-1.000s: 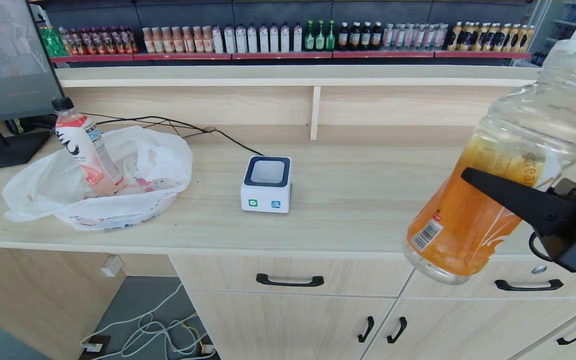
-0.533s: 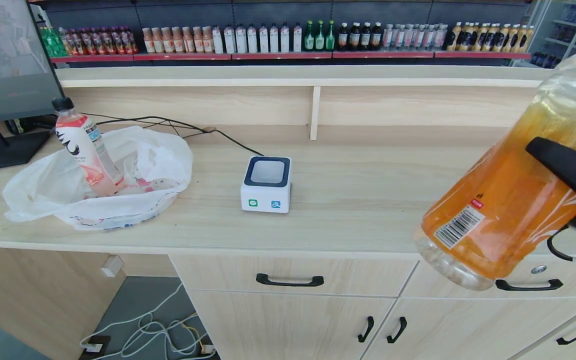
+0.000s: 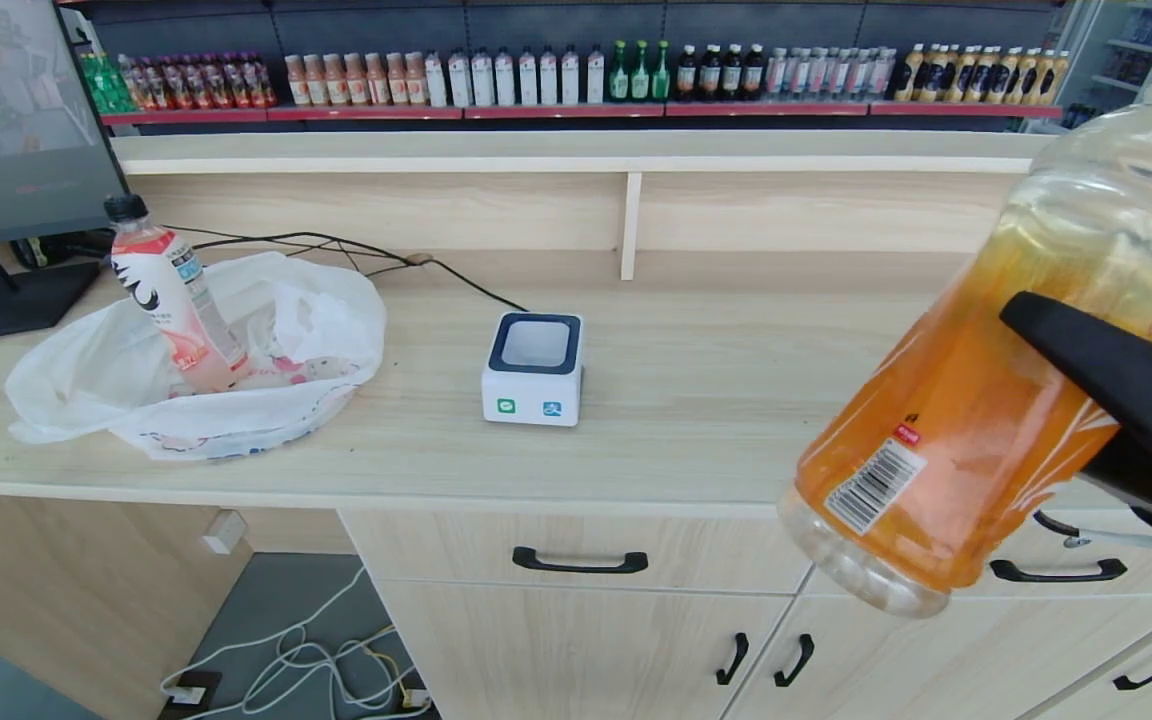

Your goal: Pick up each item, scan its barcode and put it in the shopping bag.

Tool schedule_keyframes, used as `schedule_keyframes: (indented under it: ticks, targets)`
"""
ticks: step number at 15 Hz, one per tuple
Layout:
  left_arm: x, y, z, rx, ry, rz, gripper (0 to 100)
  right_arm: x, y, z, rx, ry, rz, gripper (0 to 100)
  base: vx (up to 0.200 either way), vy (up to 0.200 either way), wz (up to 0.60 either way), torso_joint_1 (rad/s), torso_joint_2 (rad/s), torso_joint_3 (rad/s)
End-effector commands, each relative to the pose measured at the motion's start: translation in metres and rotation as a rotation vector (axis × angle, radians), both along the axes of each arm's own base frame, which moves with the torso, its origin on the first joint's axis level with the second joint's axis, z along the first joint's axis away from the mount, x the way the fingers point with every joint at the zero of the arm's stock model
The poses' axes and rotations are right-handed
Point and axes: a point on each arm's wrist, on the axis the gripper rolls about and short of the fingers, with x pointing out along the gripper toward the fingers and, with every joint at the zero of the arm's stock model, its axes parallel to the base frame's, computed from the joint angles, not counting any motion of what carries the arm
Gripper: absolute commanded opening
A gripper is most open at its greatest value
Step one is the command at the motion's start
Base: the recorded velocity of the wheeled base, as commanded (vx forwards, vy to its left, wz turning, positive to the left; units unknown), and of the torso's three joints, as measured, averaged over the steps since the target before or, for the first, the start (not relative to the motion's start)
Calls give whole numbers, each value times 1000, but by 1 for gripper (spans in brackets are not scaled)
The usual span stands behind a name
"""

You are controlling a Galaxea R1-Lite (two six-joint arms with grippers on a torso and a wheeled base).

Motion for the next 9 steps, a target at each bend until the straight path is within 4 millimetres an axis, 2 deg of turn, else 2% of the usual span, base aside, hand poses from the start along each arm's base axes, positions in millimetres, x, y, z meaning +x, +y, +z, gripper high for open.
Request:
schedule_keyframes:
  ticks: [1, 4, 9]
  targets:
    - [0, 0, 0, 0, -2, 0, 100, -15, 10, 3, 11, -16, 98, 0, 0, 0, 0, 0, 0, 0]
    - [0, 0, 0, 0, -2, 0, 100, -12, 14, 16, 57, -17, 133, 0, 0, 0, 0, 0, 0, 0]
    - [0, 0, 0, 0, 0, 0, 100, -16, 12, 16, 76, 21, 158, 0, 0, 0, 0, 0, 0, 0]
